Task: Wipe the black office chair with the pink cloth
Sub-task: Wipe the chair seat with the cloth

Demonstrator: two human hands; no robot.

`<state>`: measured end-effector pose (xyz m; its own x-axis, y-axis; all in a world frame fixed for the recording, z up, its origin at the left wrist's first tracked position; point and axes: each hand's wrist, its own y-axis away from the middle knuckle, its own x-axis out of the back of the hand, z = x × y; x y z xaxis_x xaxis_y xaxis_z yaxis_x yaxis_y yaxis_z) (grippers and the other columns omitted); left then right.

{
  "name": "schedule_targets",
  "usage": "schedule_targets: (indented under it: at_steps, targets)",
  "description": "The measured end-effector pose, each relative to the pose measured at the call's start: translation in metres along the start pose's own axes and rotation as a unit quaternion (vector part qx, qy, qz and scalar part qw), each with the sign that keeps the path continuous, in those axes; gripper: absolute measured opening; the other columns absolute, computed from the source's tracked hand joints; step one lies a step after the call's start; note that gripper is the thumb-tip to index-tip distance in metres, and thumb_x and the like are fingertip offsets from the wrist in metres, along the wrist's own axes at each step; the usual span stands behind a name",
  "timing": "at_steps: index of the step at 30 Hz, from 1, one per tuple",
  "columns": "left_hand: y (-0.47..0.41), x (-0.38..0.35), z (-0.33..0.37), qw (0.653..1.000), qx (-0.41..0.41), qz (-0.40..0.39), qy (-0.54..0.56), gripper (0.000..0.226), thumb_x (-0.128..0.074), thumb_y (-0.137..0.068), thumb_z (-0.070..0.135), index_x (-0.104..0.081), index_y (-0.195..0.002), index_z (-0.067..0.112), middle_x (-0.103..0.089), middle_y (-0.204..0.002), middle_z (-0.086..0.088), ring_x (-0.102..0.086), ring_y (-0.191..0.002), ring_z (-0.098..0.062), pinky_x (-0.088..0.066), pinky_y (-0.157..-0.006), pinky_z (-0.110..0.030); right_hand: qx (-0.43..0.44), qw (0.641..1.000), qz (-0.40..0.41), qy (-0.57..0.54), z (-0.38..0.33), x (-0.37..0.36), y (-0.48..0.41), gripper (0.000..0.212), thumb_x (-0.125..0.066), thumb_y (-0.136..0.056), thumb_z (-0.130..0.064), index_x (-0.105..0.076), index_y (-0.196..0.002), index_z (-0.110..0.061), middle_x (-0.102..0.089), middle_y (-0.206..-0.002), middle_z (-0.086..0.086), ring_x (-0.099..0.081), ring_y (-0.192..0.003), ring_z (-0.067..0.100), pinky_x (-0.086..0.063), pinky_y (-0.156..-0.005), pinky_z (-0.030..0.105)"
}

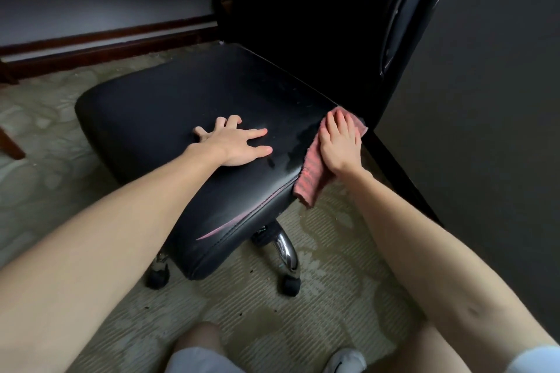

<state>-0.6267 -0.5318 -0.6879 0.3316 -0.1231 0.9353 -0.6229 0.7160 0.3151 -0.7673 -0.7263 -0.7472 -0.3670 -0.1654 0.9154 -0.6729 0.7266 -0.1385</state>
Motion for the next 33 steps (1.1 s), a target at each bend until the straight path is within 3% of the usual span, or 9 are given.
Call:
schedule_targets:
  at_steps: [4, 9, 13, 17, 22, 26, 30, 33]
  targets:
    - [-0.005, 0.017, -0.009, 0.998, -0.015, -0.049, -0.023, 0.067, -0.040, -0.085, 0.078, -0.019, -0.147, 0.062, -0.013, -0.162, 0.007, -0.002, -0.149, -0.023, -0.010, -0.112, -0.062, -0.004, 0.999, -0.038, 0.000, -0.014, 0.002, 0.002, 0.053, -0.022, -0.106, -0.035, -0.016, -0.156, -0.018, -0.006, -0.164, 0.001, 0.001, -0.151, 0.018, 0.005, -0.120, 0.038]
    - [0.000, 0.014, -0.015, 0.998, -0.038, -0.026, -0.053, 0.073, -0.039, -0.091, 0.074, -0.012, -0.154, 0.050, -0.009, -0.164, 0.011, 0.000, -0.150, -0.017, -0.009, -0.113, -0.060, 0.161, 0.985, -0.012, 0.066, -0.053, -0.003, 0.055, 0.049, -0.029, -0.105, -0.034, -0.029, -0.153, -0.021, -0.022, -0.161, -0.002, -0.013, -0.150, 0.018, -0.002, -0.119, 0.037]
    - [0.004, 0.014, -0.021, 0.998, -0.039, -0.019, -0.041, 0.074, -0.042, -0.090, 0.074, -0.016, -0.154, 0.049, -0.011, -0.164, 0.013, -0.002, -0.150, -0.014, -0.010, -0.112, -0.058, 0.228, 0.973, -0.024, 0.037, -0.054, -0.001, 0.061, 0.056, -0.018, -0.100, -0.043, -0.038, -0.149, -0.025, -0.029, -0.159, -0.004, -0.019, -0.149, 0.015, -0.005, -0.117, 0.032]
    - [0.005, 0.012, -0.023, 0.999, -0.041, -0.015, -0.031, 0.073, -0.042, -0.089, 0.075, -0.018, -0.154, 0.049, -0.011, -0.164, 0.014, -0.001, -0.150, -0.013, -0.010, -0.112, -0.059, 0.138, 0.990, -0.007, 0.040, -0.030, -0.003, 0.022, 0.050, -0.020, -0.104, -0.038, -0.033, -0.151, -0.027, -0.023, -0.161, -0.004, -0.012, -0.150, 0.014, -0.002, -0.118, 0.035]
    - [0.006, 0.007, -0.009, 0.999, -0.023, -0.012, -0.034, 0.081, -0.026, -0.083, 0.087, -0.014, -0.154, 0.049, -0.011, -0.164, 0.007, 0.000, -0.150, -0.020, -0.007, -0.112, -0.063, 0.033, 0.998, 0.048, -0.002, -0.033, -0.013, 0.028, 0.049, -0.024, -0.106, -0.032, -0.028, -0.153, -0.019, -0.019, -0.162, 0.001, -0.008, -0.151, 0.017, 0.000, -0.121, 0.037]
    - [0.002, 0.000, 0.009, 0.999, 0.002, 0.016, -0.044, 0.074, -0.023, -0.084, 0.086, -0.013, -0.151, 0.055, -0.017, -0.158, -0.005, -0.009, -0.145, -0.030, -0.013, -0.110, -0.067, 0.038, 0.993, 0.074, -0.087, -0.044, -0.025, 0.075, 0.059, -0.016, -0.102, -0.039, -0.025, -0.154, -0.013, -0.016, -0.163, 0.005, -0.004, -0.151, 0.019, 0.001, -0.122, 0.038]
    - [0.000, -0.002, 0.004, 0.998, 0.000, 0.020, -0.055, 0.077, -0.026, -0.082, 0.088, -0.011, -0.151, 0.057, -0.014, -0.158, -0.005, -0.010, -0.144, -0.030, -0.015, -0.108, -0.069, 0.077, 0.988, 0.053, -0.126, -0.046, -0.032, 0.105, 0.063, -0.010, -0.101, -0.042, -0.010, -0.156, -0.013, 0.001, -0.164, 0.001, 0.011, -0.150, 0.012, 0.007, -0.121, 0.033]
    - [-0.001, -0.001, -0.003, 0.999, 0.000, 0.012, -0.046, 0.075, -0.032, -0.082, 0.086, -0.012, -0.150, 0.059, -0.013, -0.159, -0.001, -0.007, -0.146, -0.027, -0.014, -0.109, -0.068, 0.082, 0.988, 0.083, -0.100, -0.034, -0.026, 0.081, 0.061, -0.011, -0.101, -0.037, -0.016, -0.154, -0.007, -0.007, -0.163, 0.008, 0.001, -0.151, 0.017, 0.004, -0.122, 0.033]
